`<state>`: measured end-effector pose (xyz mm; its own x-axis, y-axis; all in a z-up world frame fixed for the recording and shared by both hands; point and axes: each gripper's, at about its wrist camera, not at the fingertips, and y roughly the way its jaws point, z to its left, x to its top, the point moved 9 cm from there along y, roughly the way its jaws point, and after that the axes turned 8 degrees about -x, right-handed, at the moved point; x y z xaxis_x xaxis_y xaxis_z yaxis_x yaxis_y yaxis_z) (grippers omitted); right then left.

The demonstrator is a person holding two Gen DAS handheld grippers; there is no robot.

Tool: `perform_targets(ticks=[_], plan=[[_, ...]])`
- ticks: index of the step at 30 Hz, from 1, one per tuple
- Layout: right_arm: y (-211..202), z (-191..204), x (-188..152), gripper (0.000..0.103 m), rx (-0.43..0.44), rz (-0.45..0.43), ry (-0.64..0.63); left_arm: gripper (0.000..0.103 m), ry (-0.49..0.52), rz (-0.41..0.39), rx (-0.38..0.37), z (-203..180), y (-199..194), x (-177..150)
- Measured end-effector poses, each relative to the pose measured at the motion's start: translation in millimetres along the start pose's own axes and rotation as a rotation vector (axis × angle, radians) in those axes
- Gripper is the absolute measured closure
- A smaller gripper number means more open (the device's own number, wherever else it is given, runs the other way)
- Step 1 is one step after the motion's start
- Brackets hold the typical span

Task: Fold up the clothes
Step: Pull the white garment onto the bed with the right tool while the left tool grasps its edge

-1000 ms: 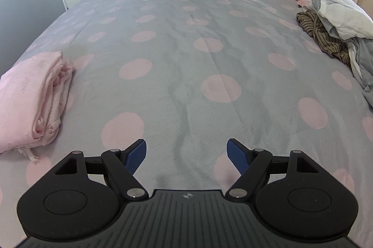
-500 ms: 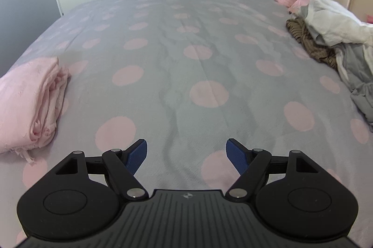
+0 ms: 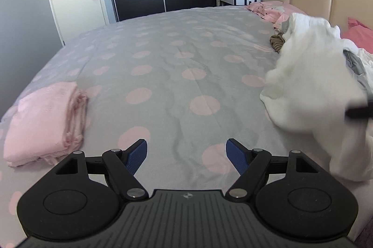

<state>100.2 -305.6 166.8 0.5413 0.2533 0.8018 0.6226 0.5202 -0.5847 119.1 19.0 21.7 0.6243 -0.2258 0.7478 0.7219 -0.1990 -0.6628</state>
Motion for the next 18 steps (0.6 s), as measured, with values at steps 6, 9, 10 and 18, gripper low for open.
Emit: perform_targets(ticks=[6,9,10,18], plan=[[-14,104,-69,0.097,0.257,0.164,-0.093,0.029,0.001,0.0,0.031,22,-20,-15],[-25,131,-93,0.097,0.306,0.219,-0.144,0.029,-0.005,0.018,0.017,24,-23,-26],[-22,129,-95,0.097,0.288,0.233,-0.156,0.029,-0.002,0.026,0.009,24,-23,-29],[-15,75,-88,0.063,0.134,0.293,-0.14,0.029,0.041,0.043,-0.089,-4,-25,-32]])
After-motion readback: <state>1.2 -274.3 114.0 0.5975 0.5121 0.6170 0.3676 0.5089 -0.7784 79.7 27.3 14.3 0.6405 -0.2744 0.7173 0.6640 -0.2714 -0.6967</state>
